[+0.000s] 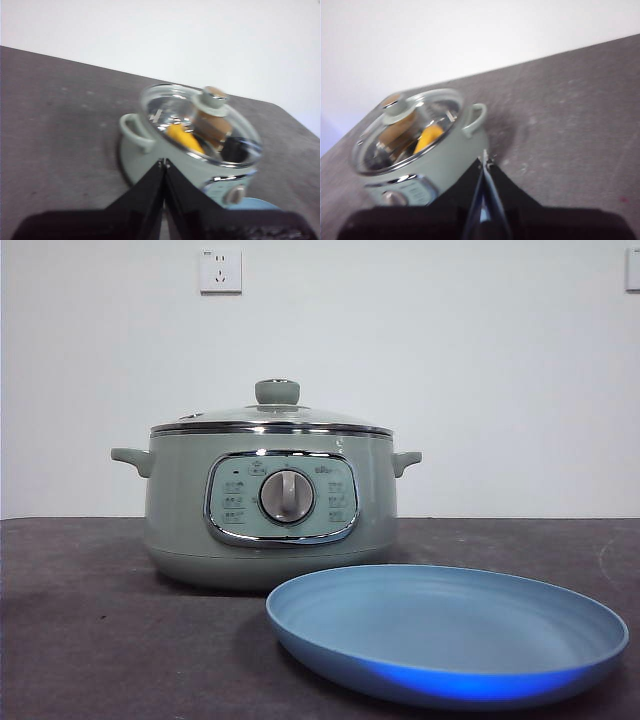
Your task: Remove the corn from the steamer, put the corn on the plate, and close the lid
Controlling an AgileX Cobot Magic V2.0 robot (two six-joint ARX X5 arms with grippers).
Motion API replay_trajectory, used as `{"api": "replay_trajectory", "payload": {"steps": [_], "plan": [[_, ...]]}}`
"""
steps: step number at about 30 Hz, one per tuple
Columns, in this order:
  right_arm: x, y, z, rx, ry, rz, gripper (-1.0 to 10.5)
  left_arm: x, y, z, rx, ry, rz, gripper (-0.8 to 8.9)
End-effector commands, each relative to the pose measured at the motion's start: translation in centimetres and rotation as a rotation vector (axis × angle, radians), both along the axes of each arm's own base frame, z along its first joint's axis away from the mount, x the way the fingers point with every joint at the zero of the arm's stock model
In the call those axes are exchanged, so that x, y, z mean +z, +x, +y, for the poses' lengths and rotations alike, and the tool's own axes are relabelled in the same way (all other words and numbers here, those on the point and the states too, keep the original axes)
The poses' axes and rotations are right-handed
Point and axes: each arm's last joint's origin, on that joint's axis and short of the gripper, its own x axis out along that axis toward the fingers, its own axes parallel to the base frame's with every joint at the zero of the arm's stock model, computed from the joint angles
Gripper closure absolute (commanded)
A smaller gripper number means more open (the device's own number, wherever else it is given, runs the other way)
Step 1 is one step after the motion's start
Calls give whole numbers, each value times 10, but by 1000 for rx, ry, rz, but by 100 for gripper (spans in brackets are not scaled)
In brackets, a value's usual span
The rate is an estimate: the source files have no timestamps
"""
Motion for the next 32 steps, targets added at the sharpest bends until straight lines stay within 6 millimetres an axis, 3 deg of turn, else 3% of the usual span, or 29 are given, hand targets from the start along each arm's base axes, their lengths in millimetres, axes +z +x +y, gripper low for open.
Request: {"api": "replay_trajectory", "payload": {"steps": [1,11,21,24,26,29,30,32], "plan": [[21,7,2,62,-59,37,958,16,4,-1,-59,12,-1,820],[73,33,9,297,-172,227,958,61,28,-3,-236,78,141,820],[80,43,19,463,-211,310,957,82,37,-3,-313,91,196,819],[80,44,20,469,-211,308,901,84,37,-3,-313,90,191,805],[80,44,20,468,-211,307,762,83,37,-3,-313,89,193,708],[80,44,20,468,-211,308,496,84,36,-4,-335,81,187,333],[80,44,20,468,-211,308,410,84,36,-4,-355,74,183,250],[80,44,20,467,-208,310,365,85,36,-5,-376,67,175,247]]}}
